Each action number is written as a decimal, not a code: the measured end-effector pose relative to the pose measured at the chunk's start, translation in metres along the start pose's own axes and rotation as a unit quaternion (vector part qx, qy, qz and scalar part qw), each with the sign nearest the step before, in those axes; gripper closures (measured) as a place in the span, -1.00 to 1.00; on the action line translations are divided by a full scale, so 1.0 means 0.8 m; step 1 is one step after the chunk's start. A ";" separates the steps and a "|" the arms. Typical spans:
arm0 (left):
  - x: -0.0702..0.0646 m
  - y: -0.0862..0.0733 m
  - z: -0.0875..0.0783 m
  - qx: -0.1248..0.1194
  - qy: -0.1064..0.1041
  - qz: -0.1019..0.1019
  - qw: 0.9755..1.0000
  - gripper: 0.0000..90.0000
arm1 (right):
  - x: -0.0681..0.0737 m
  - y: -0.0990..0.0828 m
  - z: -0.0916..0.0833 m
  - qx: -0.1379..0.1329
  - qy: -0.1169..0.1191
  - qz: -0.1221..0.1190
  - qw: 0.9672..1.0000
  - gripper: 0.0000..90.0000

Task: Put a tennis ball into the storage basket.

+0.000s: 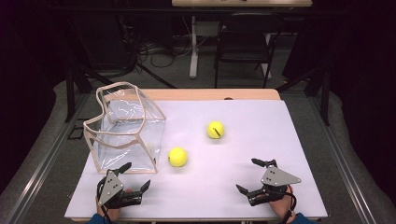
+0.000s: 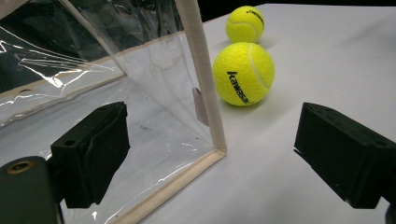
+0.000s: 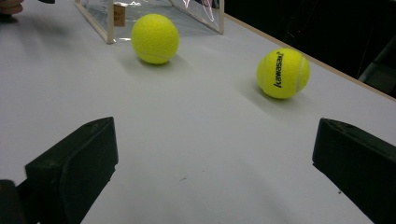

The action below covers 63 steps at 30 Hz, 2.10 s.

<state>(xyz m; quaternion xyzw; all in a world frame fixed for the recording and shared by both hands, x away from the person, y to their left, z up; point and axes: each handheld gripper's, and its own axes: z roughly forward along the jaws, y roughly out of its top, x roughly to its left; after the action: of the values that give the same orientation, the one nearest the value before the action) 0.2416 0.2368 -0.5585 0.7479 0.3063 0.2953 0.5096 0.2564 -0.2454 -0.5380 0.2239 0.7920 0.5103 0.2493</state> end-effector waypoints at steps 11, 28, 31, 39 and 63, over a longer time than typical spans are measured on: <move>-0.002 0.001 0.000 0.001 0.005 0.004 1.000 -0.78 | 0.001 0.003 -0.001 0.000 0.014 0.006 1.000 -1.00; 0.000 -0.001 -0.005 -0.001 0.010 0.001 1.000 -0.78 | -0.002 0.024 0.024 0.041 0.035 0.020 0.998 -1.00; 0.000 -0.001 -0.005 -0.001 0.008 0.001 1.000 -0.78 | -0.002 0.028 0.028 0.041 0.039 0.021 0.998 -1.00; 0.000 -0.001 -0.004 0.001 0.008 0.002 1.000 -0.78 | -0.002 0.041 0.041 0.041 0.049 0.032 0.997 -1.00; 0.000 0.003 0.003 -0.007 -0.005 0.006 1.000 -0.78 | -0.001 0.066 0.085 0.086 0.068 0.037 0.993 -1.00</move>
<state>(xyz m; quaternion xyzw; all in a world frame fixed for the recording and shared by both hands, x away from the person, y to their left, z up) 0.2441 0.2346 -0.5568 0.7472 0.2976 0.2968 0.5147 0.3047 -0.1788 -0.5132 0.2387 0.8390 0.4634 0.1558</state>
